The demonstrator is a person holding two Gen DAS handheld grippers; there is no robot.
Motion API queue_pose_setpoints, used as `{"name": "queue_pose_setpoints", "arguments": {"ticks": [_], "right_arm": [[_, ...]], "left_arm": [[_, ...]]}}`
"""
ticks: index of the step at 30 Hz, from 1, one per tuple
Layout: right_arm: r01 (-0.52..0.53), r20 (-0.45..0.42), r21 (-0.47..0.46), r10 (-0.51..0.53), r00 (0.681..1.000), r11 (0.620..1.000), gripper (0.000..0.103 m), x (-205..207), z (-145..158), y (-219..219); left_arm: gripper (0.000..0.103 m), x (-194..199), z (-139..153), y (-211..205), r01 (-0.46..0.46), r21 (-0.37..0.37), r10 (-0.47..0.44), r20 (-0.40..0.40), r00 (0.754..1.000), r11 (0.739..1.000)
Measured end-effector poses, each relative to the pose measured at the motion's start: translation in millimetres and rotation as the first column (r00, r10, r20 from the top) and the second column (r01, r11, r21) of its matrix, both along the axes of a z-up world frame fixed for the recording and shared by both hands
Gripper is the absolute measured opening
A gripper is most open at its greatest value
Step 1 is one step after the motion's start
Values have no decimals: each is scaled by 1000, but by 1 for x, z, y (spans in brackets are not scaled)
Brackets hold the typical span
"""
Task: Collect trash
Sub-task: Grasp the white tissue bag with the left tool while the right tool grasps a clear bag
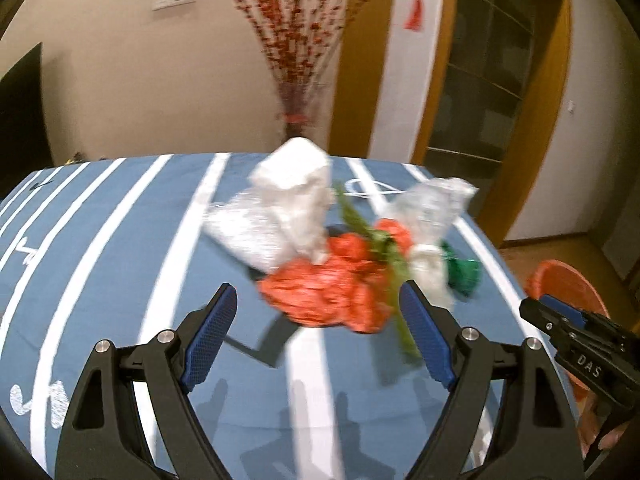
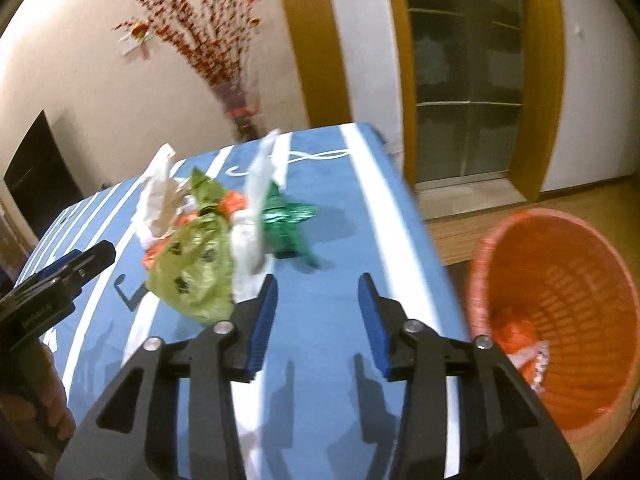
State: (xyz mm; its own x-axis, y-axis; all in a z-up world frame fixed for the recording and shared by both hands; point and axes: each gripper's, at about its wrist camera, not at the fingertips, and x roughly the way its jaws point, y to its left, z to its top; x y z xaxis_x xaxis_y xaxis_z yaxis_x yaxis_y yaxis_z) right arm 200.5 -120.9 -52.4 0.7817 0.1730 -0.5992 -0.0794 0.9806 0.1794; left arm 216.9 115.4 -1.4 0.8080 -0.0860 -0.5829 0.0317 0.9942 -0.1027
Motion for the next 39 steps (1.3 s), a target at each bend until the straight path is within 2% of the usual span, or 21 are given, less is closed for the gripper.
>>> {"name": "queue_pose_setpoints", "arguments": {"ticks": [6,15,17,19,22,32,39], "right_arm": [[-46,-31,21,47,998,999,36,37,-6,34],[-52,-98,28,55,994,998,35,78,-22,55],[-58,-109,20,60,992,998,26,83,-26,59],[-71,-103,14,72,992,997,17,84,-28,61],[-86,-93,6,86,992,996,11,79,-26,61],[-76,-38,38,77,996,996,9,42,-14,33],[-47,12,-1,47,999,999,9,21,-4,19]], "left_arm": [[82,5,-10,26,-43,-11,42,-17,999,999],[82,14,-17,41,-66,-33,65,-29,997,997],[82,15,-18,41,-66,-36,65,-31,997,997],[82,18,-20,40,-64,-39,62,-36,997,997],[82,20,-21,37,-60,-43,58,-40,998,997],[82,31,-12,16,-53,-45,52,-26,998,998],[82,63,-6,2,-87,-32,86,-36,996,996]]}}
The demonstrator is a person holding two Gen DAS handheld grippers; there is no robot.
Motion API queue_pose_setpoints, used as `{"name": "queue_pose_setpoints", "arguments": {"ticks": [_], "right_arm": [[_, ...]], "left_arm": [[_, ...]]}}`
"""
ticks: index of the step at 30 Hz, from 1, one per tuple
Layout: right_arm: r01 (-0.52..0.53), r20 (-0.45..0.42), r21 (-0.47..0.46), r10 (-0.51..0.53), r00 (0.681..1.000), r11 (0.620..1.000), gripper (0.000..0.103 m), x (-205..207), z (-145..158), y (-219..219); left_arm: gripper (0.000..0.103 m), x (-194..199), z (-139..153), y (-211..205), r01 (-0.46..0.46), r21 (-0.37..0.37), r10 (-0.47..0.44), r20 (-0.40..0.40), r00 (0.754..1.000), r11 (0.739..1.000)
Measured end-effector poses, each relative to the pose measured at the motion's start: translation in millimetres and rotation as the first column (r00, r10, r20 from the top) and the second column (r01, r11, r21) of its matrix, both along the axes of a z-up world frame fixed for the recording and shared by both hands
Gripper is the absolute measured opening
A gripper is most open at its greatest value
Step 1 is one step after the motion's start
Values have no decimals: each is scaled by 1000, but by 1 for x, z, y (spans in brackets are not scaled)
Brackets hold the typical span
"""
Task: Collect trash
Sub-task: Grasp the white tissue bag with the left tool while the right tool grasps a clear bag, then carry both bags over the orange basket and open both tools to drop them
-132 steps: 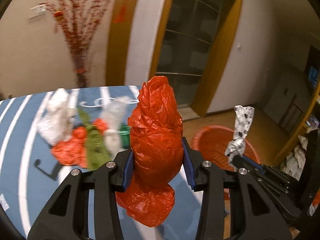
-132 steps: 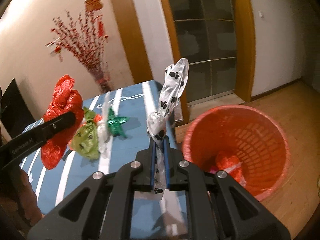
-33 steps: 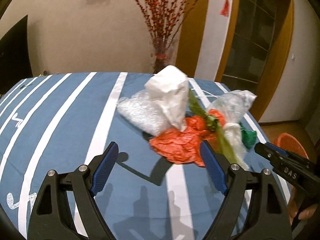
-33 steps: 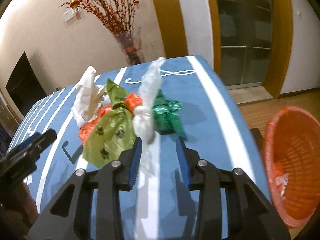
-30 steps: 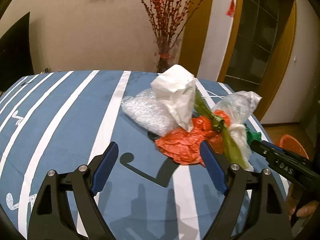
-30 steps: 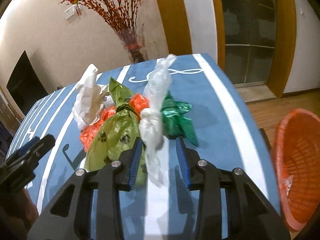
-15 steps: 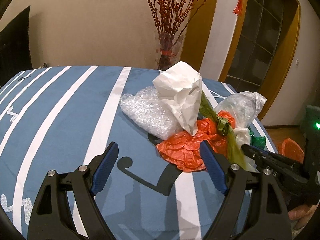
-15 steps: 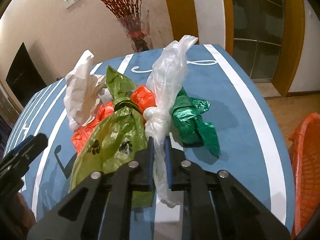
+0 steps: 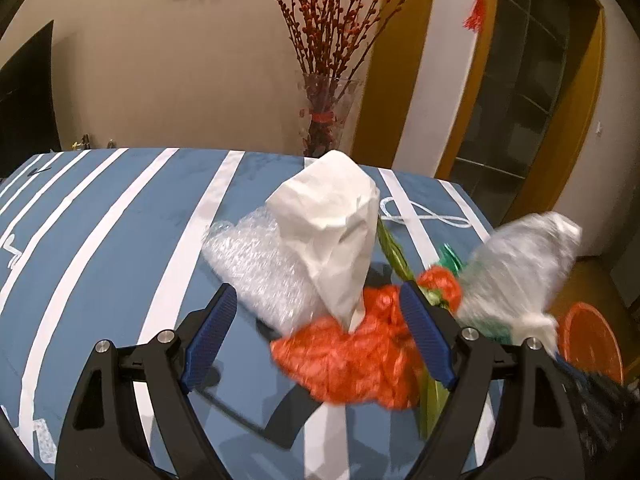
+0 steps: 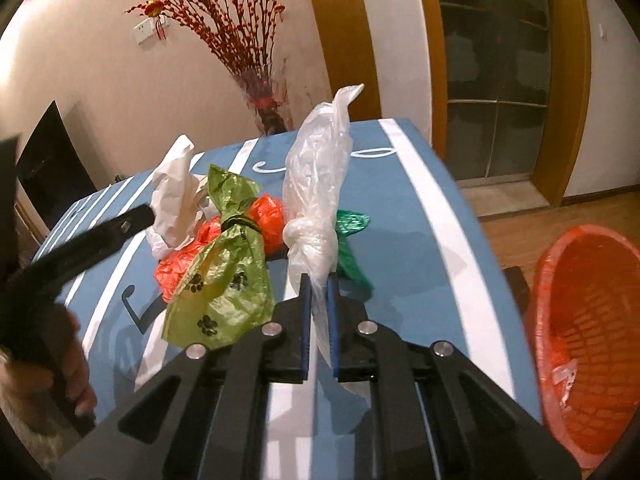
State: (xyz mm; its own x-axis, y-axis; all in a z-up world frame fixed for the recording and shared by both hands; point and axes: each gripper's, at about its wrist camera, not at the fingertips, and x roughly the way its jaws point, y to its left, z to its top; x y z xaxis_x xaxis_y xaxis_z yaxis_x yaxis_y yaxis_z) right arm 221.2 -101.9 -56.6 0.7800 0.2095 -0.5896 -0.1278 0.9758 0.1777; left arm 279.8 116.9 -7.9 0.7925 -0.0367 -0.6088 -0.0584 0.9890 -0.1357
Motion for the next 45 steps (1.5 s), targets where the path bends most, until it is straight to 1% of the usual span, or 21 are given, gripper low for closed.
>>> {"name": "queue_pose_setpoints", "arguments": {"ticks": [2,8,10,11,13,14,15,19,24,32,38,45], "right_arm": [[6,1,-5,-6,1000,1000,9,-1,0,-3],[25,-8,2,-25,1000,1000,9,0,-3,-13],[30,-13,6,-30,999,1000,9,0,-4,-16],[32,-14,7,-32,999,999,9,1,-5,-16],[36,-18,8,-36,999,999,9,0,-6,-18],[37,-18,9,-37,999,999,9,-3,-5,-19],[38,-19,10,-38,999,999,9,-3,-6,-19],[42,-18,13,-42,999,999,9,-5,-5,-19],[51,-11,18,-51,999,999,9,-8,-2,-21],[64,17,29,-65,998,998,9,-21,7,-27],[82,51,34,-83,995,996,9,-37,20,-36],[128,93,49,-132,987,991,9,-61,33,-58]], "left_arm": [[82,11,-2,-3,-13,10,13,-14,1000,1000],[81,38,-12,-12,-48,101,54,-50,997,994],[68,42,-14,-12,-54,118,62,-60,996,991],[63,43,-15,-12,-51,115,59,-64,996,992],[44,43,-17,-11,-36,107,44,-71,997,994],[41,43,-17,-10,-29,103,36,-71,997,994],[34,42,-17,-10,-17,97,23,-69,997,995],[23,34,-14,-10,10,85,-7,-35,999,996],[17,21,-3,-6,35,58,-36,11,999,998],[17,-3,19,-4,72,18,-73,61,995,997],[17,-22,38,-22,130,-1,-130,93,987,991],[17,-49,56,-57,231,-11,-227,133,965,973]]}}
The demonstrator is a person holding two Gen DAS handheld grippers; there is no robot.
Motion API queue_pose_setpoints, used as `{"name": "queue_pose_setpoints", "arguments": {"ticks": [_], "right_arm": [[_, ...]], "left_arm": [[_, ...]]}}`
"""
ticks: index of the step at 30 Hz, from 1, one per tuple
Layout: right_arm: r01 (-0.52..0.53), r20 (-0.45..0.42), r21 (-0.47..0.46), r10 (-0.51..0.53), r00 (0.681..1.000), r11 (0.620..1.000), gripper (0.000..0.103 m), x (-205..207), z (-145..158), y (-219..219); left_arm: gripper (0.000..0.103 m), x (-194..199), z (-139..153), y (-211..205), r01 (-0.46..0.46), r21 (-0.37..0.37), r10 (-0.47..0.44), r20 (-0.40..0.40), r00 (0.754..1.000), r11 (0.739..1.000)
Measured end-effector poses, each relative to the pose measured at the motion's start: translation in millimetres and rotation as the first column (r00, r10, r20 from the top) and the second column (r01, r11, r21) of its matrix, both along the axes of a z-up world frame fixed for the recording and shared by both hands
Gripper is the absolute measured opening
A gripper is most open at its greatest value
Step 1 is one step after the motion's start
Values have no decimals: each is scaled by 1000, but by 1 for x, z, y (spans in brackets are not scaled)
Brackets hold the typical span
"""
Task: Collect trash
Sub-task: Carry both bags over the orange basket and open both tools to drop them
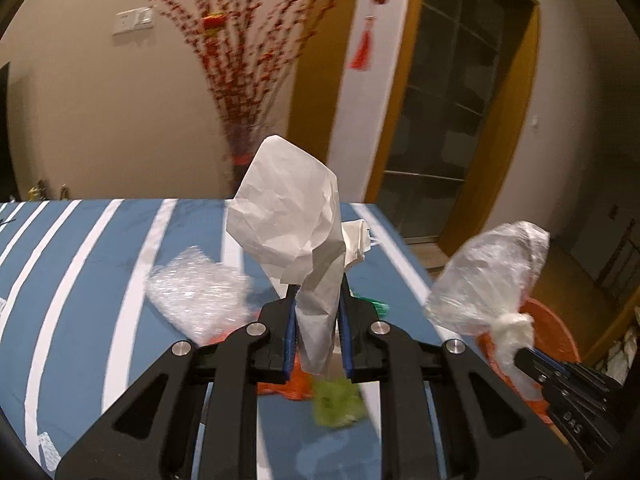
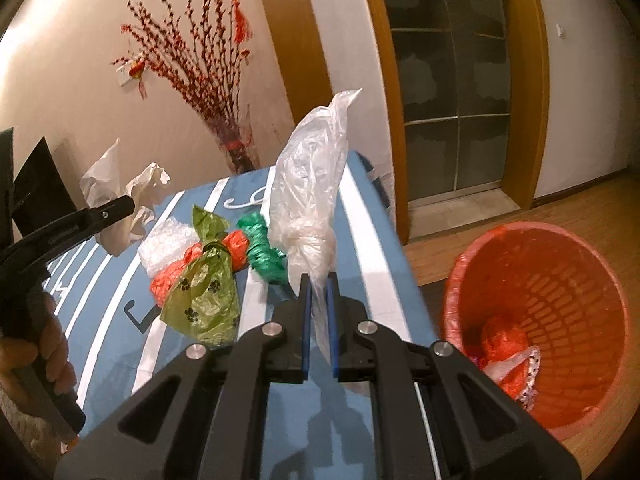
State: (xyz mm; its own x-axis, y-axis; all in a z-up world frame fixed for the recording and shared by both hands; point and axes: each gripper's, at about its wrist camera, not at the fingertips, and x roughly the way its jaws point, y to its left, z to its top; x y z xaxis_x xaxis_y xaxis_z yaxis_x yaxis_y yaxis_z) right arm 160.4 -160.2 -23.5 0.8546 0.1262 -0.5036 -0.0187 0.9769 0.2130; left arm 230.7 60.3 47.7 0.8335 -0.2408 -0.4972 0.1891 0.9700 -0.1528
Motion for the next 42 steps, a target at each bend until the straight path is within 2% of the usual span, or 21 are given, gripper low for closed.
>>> {"name": "queue_pose_setpoints", "arguments": {"ticks": [8,14,29,42], "right_arm": [[87,49,-7,-86,995,996,9,-27,13,-33],[164,70,-1,-163,984,987,9,-44,16,-64],[329,58,28,-330,942,944,9,-71,0,-146],[396,28,40,-398,917,917,9,-77,-20,-188]], "left_arm": [[17,-19,3,-45,122,-11,-122,9,992,992],[17,-28,0,-89,216,-19,-217,-2,976,976],[17,-39,-19,-181,384,-32,-385,-49,921,923],[17,-37,-41,-241,475,-35,-476,-110,873,879]]}}
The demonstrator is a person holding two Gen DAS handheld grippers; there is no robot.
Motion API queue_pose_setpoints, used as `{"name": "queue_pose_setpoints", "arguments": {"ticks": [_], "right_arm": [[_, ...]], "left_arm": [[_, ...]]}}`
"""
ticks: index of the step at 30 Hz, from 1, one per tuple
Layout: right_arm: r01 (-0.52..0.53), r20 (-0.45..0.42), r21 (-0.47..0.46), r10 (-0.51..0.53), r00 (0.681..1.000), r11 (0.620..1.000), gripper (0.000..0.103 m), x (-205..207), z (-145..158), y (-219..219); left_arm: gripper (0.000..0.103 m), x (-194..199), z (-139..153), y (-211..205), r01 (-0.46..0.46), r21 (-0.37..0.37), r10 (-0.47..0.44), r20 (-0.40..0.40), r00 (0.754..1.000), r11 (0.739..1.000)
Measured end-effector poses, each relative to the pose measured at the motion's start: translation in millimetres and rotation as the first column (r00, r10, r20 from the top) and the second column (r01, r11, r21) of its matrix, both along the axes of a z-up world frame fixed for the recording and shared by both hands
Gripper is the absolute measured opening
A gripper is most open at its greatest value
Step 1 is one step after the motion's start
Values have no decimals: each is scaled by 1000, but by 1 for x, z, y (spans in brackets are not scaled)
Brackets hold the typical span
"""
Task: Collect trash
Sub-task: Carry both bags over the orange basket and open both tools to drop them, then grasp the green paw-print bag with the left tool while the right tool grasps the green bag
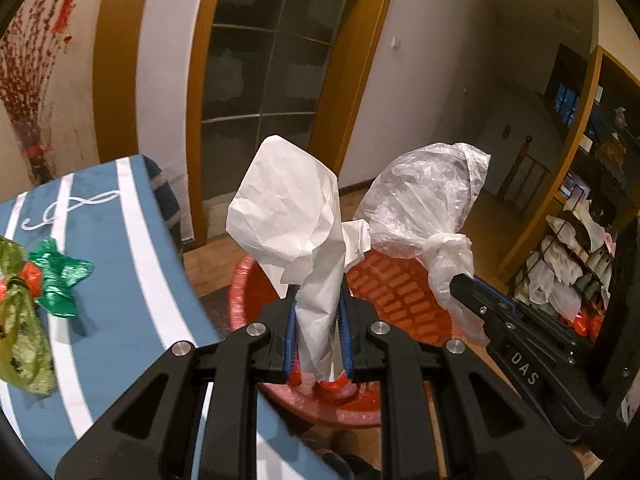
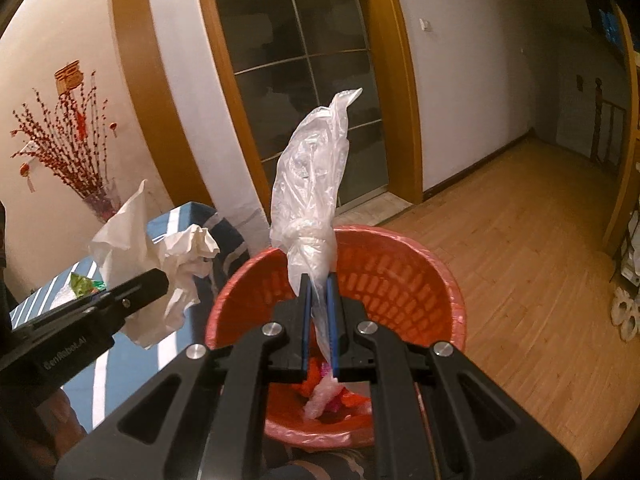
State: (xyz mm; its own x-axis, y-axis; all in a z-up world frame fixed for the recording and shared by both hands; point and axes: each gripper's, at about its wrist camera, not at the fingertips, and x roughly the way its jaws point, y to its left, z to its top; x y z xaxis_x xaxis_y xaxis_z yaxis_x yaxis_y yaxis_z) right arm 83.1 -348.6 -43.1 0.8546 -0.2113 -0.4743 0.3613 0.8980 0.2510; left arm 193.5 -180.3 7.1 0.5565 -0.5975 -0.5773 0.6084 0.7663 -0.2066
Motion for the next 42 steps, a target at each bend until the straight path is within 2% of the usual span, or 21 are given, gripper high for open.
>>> {"name": "queue_pose_setpoints", "arguments": {"ticks": [12,15,17,19,23,31,36,42], "right_arm": [[26,-17,37,-25,1000,999,10,11,-16,-32],[28,-25,43,-27,999,999,13,16,-20,-37],[29,-31,54,-27,999,998,15,18,-22,-41],[37,-37,59,-35,999,998,23,19,-25,-44],[62,-50,65,-59,997,996,32,15,-33,-49],[86,-71,61,-82,994,994,51,9,-39,-49],[72,-73,53,-68,995,996,60,11,-38,-38],[23,-81,37,-20,996,999,62,16,-35,-14]], "left_arm": [[17,8,-17,-29,39,27,-38,-45,998,999],[22,10,-23,-34,30,38,-27,-59,998,999],[30,12,-26,-34,24,44,-20,-70,997,999],[35,14,-30,-32,12,54,-8,-76,997,998],[44,16,-34,-26,-16,71,22,-83,996,997],[70,16,-33,2,-104,112,109,-44,993,988],[77,15,-31,27,-159,139,163,-12,987,977],[79,17,-32,63,-228,144,233,-15,972,963]]}}
